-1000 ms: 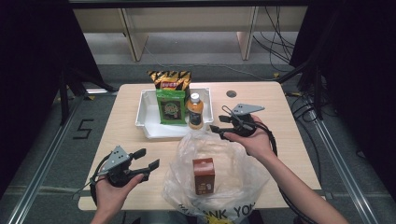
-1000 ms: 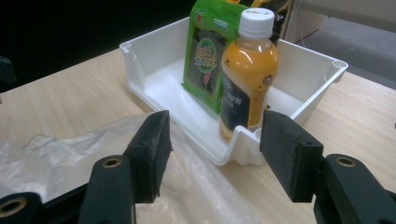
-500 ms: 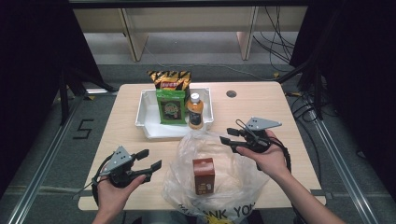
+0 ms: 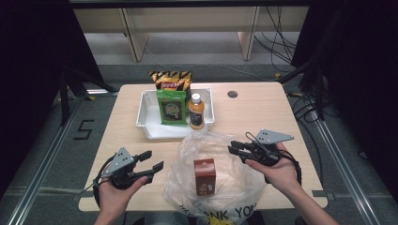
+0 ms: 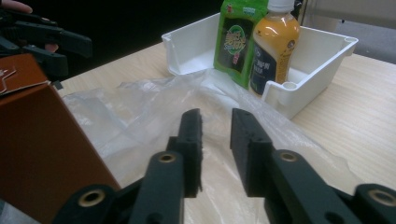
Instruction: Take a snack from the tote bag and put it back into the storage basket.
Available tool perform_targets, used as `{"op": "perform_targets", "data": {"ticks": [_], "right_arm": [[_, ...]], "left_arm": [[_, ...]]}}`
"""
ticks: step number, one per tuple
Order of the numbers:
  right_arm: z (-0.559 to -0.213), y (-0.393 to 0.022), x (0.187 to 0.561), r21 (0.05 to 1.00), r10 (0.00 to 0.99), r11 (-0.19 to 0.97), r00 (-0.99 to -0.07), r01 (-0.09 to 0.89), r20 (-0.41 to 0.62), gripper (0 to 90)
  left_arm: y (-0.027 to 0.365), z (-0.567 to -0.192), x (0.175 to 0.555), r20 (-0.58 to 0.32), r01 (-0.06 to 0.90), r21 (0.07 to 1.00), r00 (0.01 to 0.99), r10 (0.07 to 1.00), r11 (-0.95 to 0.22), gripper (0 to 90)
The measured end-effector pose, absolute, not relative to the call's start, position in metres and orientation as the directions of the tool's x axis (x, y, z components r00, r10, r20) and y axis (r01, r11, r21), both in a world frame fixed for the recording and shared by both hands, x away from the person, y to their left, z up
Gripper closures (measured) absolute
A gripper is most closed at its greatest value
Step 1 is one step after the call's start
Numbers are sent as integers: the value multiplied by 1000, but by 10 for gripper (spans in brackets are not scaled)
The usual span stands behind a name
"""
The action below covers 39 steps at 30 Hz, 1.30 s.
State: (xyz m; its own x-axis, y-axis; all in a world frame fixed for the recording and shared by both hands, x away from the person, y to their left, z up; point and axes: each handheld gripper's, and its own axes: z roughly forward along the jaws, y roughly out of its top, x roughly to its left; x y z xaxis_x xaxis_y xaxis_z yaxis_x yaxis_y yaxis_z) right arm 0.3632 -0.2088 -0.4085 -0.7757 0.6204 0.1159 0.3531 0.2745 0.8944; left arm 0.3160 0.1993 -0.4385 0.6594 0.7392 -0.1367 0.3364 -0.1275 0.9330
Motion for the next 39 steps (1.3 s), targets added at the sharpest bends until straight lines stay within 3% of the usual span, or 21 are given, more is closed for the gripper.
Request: {"op": "perform_targets", "data": {"ticks": [9,16,25,37,39], "right_arm": [[-411,-208,357,919,596,264,-799,293,83,854],[-408,-205,350,912,569,264,-814,315,116,859],[-411,-206,338,898,523,325,-847,297,91,890],[-413,-192,323,889,463,354,-881,290,103,900],[-412,-193,321,889,468,346,-877,301,115,848]], "left_arm": [[200,-435,313,-123,327,935,661,740,-136,422],[196,-430,308,-116,314,938,678,726,-144,469],[183,-422,288,-131,307,939,730,671,-152,608],[150,-417,275,-106,292,926,809,579,-239,772],[147,-417,273,-124,306,924,807,578,-229,772]]}}
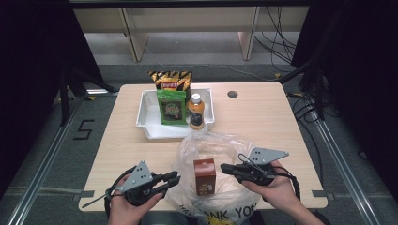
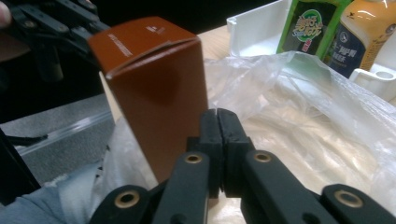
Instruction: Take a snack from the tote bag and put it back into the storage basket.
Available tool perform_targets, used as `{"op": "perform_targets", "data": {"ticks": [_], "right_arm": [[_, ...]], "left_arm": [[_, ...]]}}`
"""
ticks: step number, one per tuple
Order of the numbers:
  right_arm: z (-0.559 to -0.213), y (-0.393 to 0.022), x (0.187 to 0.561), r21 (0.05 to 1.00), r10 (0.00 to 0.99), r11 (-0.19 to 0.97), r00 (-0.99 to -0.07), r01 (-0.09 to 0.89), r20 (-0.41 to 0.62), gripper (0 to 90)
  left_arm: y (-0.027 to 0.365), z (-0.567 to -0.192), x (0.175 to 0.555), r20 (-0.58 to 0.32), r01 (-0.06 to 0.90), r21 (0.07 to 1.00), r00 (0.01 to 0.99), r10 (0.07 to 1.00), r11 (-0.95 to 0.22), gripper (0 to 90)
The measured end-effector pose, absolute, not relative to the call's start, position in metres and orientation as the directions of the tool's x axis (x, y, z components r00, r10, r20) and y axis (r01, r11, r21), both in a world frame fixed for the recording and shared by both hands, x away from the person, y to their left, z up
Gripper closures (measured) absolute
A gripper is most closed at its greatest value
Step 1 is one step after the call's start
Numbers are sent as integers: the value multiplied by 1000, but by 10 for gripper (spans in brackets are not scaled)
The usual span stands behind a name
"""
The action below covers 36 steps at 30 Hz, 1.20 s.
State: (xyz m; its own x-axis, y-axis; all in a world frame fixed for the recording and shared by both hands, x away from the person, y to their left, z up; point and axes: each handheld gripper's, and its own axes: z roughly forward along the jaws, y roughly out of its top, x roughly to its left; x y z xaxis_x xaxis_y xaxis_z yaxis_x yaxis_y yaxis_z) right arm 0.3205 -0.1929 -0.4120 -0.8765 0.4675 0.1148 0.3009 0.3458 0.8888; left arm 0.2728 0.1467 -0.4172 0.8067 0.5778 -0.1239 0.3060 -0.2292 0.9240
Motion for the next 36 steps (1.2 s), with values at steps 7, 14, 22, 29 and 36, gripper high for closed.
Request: {"op": "perform_targets", "data": {"ticks": [7,14,22,29,36], "right_arm": [[-413,-190,306,876,466,338,-870,343,160,565],[-416,-192,304,870,461,361,-875,335,145,640],[-415,-190,298,862,450,388,-883,326,131,573],[-412,-189,295,880,432,358,-891,313,141,794],[-414,-187,301,877,426,391,-899,280,97,883]], "left_arm": [[140,-419,272,-115,299,921,822,558,-251,766],[139,-421,272,-104,287,923,829,550,-258,748],[136,-420,270,-107,292,921,826,553,-259,734],[127,-418,262,-105,284,921,840,533,-266,708],[116,-419,264,-62,256,915,852,520,-311,758]]}}
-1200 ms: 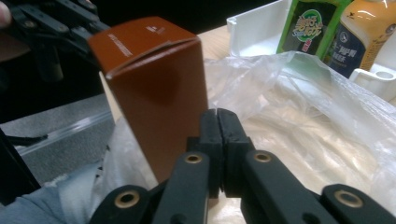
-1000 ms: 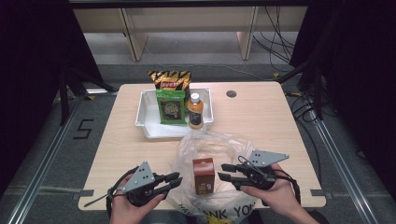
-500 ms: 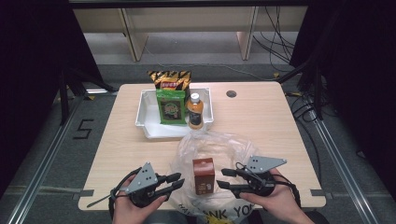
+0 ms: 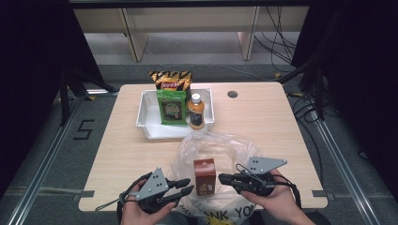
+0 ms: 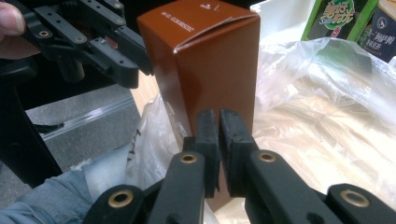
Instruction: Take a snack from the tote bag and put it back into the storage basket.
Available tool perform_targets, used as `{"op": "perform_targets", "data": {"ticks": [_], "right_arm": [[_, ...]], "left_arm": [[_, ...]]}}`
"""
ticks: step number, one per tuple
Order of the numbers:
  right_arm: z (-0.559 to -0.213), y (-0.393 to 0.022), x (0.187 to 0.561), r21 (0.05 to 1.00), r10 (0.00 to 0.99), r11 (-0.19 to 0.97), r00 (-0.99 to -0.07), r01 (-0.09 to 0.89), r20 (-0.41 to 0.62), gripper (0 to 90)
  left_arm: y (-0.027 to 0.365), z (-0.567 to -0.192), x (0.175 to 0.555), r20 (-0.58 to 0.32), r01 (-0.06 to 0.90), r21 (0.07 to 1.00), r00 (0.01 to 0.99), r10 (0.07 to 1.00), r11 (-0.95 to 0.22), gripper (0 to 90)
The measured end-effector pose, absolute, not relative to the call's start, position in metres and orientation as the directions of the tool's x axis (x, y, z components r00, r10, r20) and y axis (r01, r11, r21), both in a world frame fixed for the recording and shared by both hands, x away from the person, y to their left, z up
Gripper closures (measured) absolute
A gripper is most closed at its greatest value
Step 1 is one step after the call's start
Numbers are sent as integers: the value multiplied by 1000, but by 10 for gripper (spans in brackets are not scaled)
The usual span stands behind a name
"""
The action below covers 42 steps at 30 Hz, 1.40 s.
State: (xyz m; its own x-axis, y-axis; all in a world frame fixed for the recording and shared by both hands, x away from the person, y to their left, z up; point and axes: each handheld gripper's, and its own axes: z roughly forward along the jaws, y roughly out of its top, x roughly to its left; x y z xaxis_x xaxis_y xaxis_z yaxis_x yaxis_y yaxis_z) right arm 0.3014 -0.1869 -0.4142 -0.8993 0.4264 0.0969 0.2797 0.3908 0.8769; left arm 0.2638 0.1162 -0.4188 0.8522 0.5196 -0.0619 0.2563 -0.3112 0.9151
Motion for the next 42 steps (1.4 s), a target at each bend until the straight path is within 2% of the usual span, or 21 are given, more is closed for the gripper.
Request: {"op": "perform_targets", "data": {"ticks": [4,8,9,10,13,14,16,18,21,26,27,28,29,30,35,38,39,42], "right_arm": [[-415,-184,299,866,421,375,-893,331,159,900],[-415,-182,302,873,416,395,-903,286,107,900],[-414,-182,301,871,423,402,-901,281,95,900],[-415,-179,298,868,428,379,-893,320,143,900],[-414,-179,300,865,416,406,-902,294,111,900],[-414,-177,297,864,409,394,-901,314,141,900],[-415,-176,298,865,414,400,-902,302,123,900],[-415,-174,296,862,413,392,-899,322,148,900],[-416,-174,299,873,410,399,-906,281,105,900],[-415,-173,298,863,403,414,-908,289,111,900],[-415,-171,297,859,408,403,-902,316,140,900],[-415,-170,297,865,400,412,-910,287,111,900],[-415,-169,296,861,400,402,-906,311,141,900],[-415,-168,297,862,377,423,-919,278,111,900],[-416,-161,296,860,364,429,-924,276,115,900],[-416,-157,295,859,363,414,-920,301,148,894],[-417,-157,296,863,365,424,-923,277,117,888],[-417,-156,294,864,371,416,-920,284,124,870]], "left_arm": [[114,-418,265,-44,246,912,854,518,-329,820],[111,-418,266,-41,240,911,862,505,-336,833],[111,-418,265,-38,247,906,856,515,-343,833],[111,-418,264,-41,250,906,854,518,-340,833],[111,-419,264,-50,258,907,850,524,-333,833],[109,-419,263,-79,285,905,842,533,-316,833],[110,-418,266,-43,252,906,853,520,-340,835],[110,-419,267,-51,263,905,848,528,-335,837],[110,-418,267,-49,269,901,842,538,-340,842],[111,-417,273,-49,272,902,836,546,-334,841],[112,-416,274,-45,277,900,827,561,-337,841],[113,-416,277,-32,264,900,833,553,-346,840],[113,-416,278,-41,272,901,829,558,-337,839],[114,-416,280,-42,272,902,828,558,-335,839],[116,-417,287,-44,273,906,822,568,-324,837],[118,-417,287,-44,275,906,818,574,-321,831],[118,-417,288,-40,269,907,821,569,-323,826],[120,-418,286,-57,281,910,813,579,-306,788]]}}
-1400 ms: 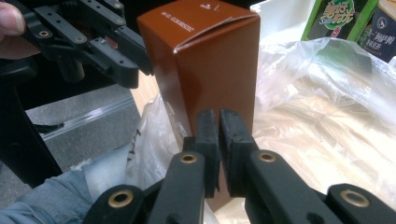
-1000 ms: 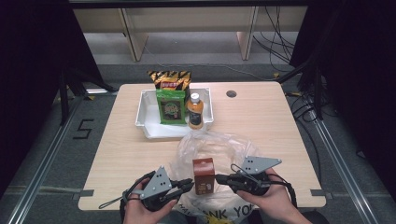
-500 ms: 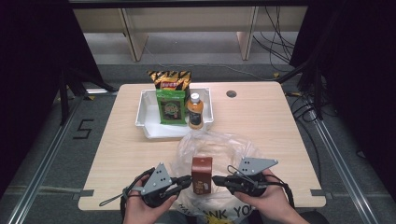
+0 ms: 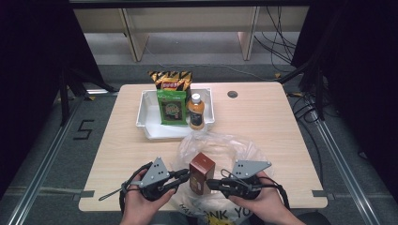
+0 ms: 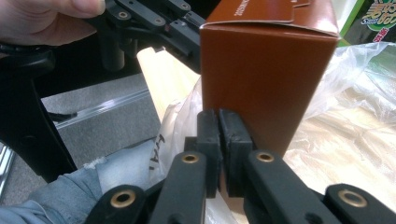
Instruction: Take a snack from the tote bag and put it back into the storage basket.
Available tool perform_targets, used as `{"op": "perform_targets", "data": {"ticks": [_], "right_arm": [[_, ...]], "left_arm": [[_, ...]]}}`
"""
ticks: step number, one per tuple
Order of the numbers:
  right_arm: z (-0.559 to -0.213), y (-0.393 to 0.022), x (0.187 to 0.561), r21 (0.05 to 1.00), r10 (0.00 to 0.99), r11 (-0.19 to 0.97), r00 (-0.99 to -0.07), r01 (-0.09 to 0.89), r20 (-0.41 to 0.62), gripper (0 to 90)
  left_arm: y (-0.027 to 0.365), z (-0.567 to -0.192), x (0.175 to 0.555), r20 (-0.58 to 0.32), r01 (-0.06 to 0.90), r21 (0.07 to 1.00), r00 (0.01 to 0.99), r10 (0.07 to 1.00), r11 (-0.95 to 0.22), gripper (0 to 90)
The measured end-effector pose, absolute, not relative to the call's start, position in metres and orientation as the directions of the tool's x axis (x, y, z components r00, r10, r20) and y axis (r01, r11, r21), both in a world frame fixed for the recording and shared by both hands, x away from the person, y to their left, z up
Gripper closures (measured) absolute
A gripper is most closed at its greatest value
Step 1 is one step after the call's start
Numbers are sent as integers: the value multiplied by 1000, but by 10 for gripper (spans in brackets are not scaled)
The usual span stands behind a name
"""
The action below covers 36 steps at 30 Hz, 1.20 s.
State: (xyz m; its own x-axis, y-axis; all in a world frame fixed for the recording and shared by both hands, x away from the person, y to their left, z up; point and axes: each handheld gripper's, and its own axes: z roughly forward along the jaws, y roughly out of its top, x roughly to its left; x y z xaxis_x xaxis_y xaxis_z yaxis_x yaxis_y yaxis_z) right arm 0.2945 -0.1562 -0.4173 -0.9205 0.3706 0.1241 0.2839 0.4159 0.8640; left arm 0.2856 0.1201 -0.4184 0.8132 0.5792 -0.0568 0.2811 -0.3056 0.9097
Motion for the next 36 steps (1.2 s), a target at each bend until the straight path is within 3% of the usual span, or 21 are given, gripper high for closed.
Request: {"op": "perform_targets", "data": {"ticks": [4,11,14,15,17,30,36], "right_arm": [[-417,-159,294,874,378,394,-917,284,127,862],[-417,-167,293,873,393,390,-910,292,128,836],[-417,-171,292,869,397,397,-909,297,129,822],[-418,-173,295,876,385,408,-919,257,91,817],[-418,-175,292,869,417,386,-899,311,137,811],[-422,-186,301,868,462,373,-877,327,132,741],[-421,-189,303,868,487,358,-862,344,141,654]], "left_arm": [[125,-420,283,-93,298,917,804,587,-264,701],[130,-418,275,-130,301,923,830,542,-239,345],[124,-417,268,-113,283,927,838,534,-248,236],[121,-416,267,-92,264,928,845,526,-262,203],[114,-415,266,-80,251,932,846,527,-263,154],[91,-419,277,-58,257,936,786,616,-239,79],[84,-422,280,-55,248,939,791,609,-237,81]]}}
